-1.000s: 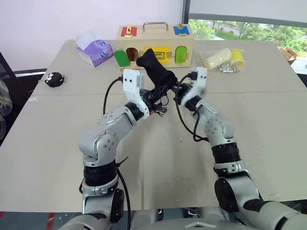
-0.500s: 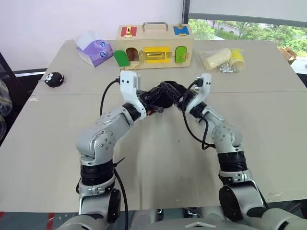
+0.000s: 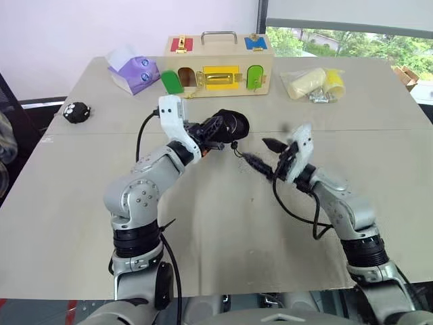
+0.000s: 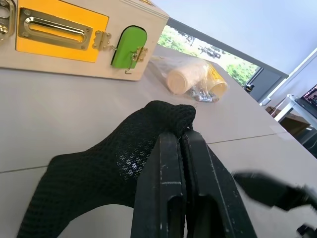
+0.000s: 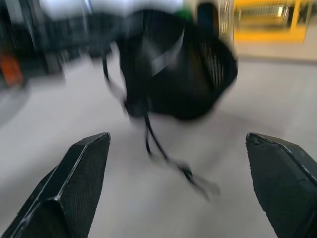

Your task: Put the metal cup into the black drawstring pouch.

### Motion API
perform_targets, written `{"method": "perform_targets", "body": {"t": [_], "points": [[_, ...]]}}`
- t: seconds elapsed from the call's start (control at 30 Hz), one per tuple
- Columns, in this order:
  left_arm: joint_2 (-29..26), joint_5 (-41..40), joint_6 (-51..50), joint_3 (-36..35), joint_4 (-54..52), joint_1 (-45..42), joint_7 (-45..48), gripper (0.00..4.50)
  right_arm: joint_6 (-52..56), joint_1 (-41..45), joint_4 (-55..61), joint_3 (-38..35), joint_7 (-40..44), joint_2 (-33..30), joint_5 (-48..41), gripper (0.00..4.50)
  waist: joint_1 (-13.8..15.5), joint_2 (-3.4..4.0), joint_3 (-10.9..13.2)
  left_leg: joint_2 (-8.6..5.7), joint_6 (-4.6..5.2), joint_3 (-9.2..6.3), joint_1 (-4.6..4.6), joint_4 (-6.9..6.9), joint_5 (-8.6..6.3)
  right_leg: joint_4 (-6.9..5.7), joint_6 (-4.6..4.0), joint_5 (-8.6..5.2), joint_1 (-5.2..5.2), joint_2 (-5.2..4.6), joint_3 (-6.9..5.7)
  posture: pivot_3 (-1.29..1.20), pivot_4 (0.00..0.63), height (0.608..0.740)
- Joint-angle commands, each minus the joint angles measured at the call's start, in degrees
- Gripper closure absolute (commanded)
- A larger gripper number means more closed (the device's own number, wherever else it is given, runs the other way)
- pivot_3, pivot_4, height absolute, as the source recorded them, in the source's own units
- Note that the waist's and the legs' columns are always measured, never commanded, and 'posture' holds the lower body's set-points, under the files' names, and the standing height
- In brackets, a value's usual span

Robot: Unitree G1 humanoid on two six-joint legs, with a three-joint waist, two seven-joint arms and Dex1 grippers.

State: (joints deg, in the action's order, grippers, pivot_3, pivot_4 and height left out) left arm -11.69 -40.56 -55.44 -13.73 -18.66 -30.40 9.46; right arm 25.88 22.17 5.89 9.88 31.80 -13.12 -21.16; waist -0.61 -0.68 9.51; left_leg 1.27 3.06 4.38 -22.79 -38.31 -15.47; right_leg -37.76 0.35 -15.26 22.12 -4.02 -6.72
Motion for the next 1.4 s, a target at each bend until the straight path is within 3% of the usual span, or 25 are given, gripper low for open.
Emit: {"method": "perform_targets", "body": {"t": [0.03,0.27,0.4,0.5,0.7,0.87,1.03,1.2,1.4], "points": [[0.1,-1.4,0.7,-0.6,-0.9,-1.6,-0.3,4.5,-4.2,2.0,-4.5,4.2,-0.4,3.4,4.5,0.07,-0.1,-0.01,0.0,0.02,-0.03,0.0,0.03,0.0,0.02,-0.01,0.0,0.0,0.0,0.02,0.0,0.0,0.15,0.74],[0.5,-1.8,0.6,-0.2,-1.1,-1.7,-0.9,4.5,-13.8,8.4,-22.3,7.6,-4.2,11.2,13.6,0.07,0.1,-0.14,0.0,-0.02,-0.07,-0.01,0.01,-0.05,0.05,-0.03,0.0,0.01,-0.02,-0.01,0.01,0.0,0.15,0.74],[0.5,-2.0,0.7,-0.2,-1.0,-1.8,-1.1,4.5,-17.4,9.1,-26.0,4.0,-7.6,14.3,13.7,0.07,0.3,-0.16,0.1,-0.02,-0.07,-0.04,-0.02,-0.03,0.05,0.03,0.0,0.0,-0.03,-0.02,-0.02,0.0,0.15,0.74],[0.5,-2.2,0.7,-0.3,-1.3,-1.5,-1.4,4.5,-18.7,7.9,-24.9,2.7,-8.5,14.5,13.8,1.35,0.3,-0.16,0.1,-0.01,-0.07,-0.04,-0.02,-0.02,0.05,0.05,0.0,0.0,-0.03,-0.02,-0.02,0.0,0.15,0.74],[1.0,-2.5,1.0,-0.2,-2.0,-0.5,-2.1,4.5,-18.3,5.6,-20.3,-0.7,-9.8,16.8,11.3,4.34,0.1,-0.16,0.1,-0.01,-0.08,-0.05,-0.01,-0.03,0.05,0.0,0.0,0.01,-0.03,-0.01,-0.02,0.0,0.15,0.74],[1.1,-2.3,1.5,0.1,-1.7,-0.4,-2.2,4.5,-18.0,5.0,-16.4,-2.4,-13.2,14.9,13.9,4.44,0.0,-0.16,0.1,0.0,-0.08,-0.05,0.0,-0.02,0.05,0.0,0.0,0.0,-0.03,0.0,-0.02,0.0,0.15,0.74],[1.3,-2.1,1.6,0.1,-1.3,-0.6,-2.5,4.5,-18.8,6.7,-7.5,-3.9,-13.4,5.4,19.2,4.44,0.6,-0.16,0.1,-0.05,-0.07,-0.03,-0.03,-0.05,0.05,0.02,0.01,0.01,-0.03,-0.06,-0.01,0.0,0.15,0.74],[1.6,-1.9,2.7,0.2,-1.5,-0.5,-2.6,4.5,-17.1,13.7,-0.3,-6.3,-12.4,-1.7,20.3,4.44,0.0,-0.15,0.1,-0.01,-0.09,-0.03,0.01,-0.02,0.06,-0.01,0.0,0.0,-0.01,0.01,0.0,0.0,0.15,0.74],[1.9,-4.1,6.3,1.0,-2.8,0.6,2.7,4.5,-14.3,22.3,1.7,-7.6,-12.2,-2.3,18.9,4.44,0.0,-0.15,0.1,0.03,-0.2,-0.05,0.04,0.04,0.12,-0.02,-0.02,-0.01,0.0,0.05,-0.02,0.0,0.15,0.74]]}}
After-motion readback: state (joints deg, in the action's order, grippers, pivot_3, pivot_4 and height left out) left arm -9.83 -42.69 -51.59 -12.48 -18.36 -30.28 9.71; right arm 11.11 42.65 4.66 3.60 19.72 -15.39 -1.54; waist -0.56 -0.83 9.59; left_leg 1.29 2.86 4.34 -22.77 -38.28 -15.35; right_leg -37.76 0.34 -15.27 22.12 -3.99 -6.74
